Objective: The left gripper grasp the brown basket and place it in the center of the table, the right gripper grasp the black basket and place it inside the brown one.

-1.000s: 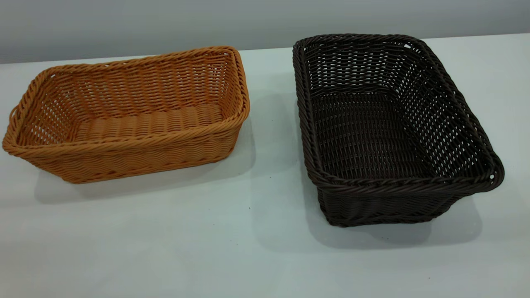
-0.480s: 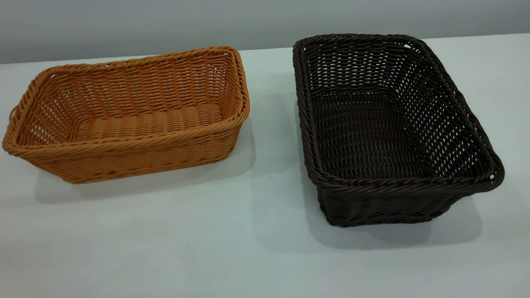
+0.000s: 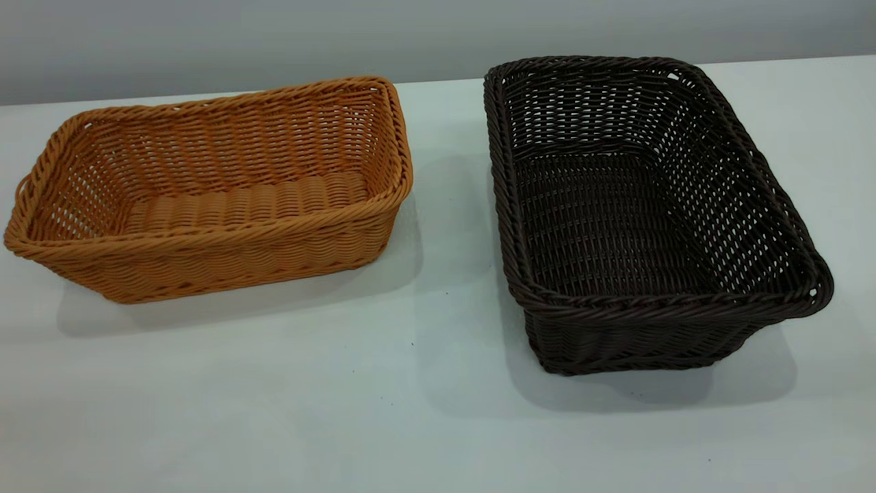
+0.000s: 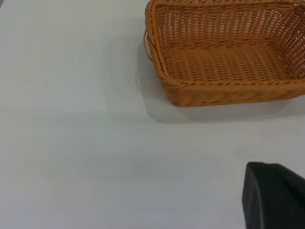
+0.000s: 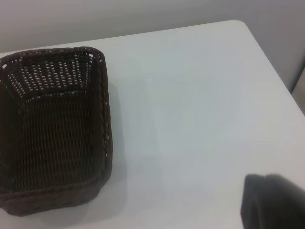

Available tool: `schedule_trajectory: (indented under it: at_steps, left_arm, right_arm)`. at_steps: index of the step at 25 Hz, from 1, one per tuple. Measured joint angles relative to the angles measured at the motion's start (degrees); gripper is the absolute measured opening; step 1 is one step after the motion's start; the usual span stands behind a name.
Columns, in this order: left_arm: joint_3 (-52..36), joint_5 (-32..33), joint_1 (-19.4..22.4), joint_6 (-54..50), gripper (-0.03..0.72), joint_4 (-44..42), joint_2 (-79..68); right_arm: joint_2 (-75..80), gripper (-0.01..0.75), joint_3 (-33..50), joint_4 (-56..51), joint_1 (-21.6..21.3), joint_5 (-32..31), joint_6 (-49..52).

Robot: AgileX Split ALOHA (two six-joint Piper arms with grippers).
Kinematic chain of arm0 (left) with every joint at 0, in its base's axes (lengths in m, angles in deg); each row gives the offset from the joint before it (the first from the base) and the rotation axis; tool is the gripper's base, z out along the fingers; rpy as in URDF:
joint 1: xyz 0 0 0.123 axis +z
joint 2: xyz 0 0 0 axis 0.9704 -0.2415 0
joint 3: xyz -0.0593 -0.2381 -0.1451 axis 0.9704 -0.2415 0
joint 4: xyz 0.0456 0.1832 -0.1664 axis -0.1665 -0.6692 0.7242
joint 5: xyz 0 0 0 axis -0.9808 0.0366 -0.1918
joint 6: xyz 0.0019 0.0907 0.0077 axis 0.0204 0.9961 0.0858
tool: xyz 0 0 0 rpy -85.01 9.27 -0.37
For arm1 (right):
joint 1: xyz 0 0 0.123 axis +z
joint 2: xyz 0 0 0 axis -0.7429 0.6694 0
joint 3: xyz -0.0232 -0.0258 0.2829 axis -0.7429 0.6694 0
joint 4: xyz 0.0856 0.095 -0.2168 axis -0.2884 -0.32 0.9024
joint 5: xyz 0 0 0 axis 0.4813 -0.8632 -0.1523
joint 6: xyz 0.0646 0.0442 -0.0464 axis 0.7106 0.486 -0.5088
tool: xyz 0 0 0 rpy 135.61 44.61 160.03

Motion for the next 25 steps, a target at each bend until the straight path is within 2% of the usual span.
schedule_trajectory:
  at_steps: [15,23,25]
  left_arm:
    - [0.00,-0.11,0.00,0.00,-0.001,0.90,0.00]
    - [0.56,-2.52,0.00,1.44,-0.001,8.34,0.00]
    - [1.38,-2.58,0.00,2.64,0.018,10.79,0.00]
  right_arm:
    - [0.00,0.003,0.00,0.00,0.00,0.00,0.00]
    - [0.00,0.005,-0.07,-2.95,0.00,-0.12,0.01]
    - [0.00,0.017,-0.09,-5.14,0.00,-0.17,-2.03]
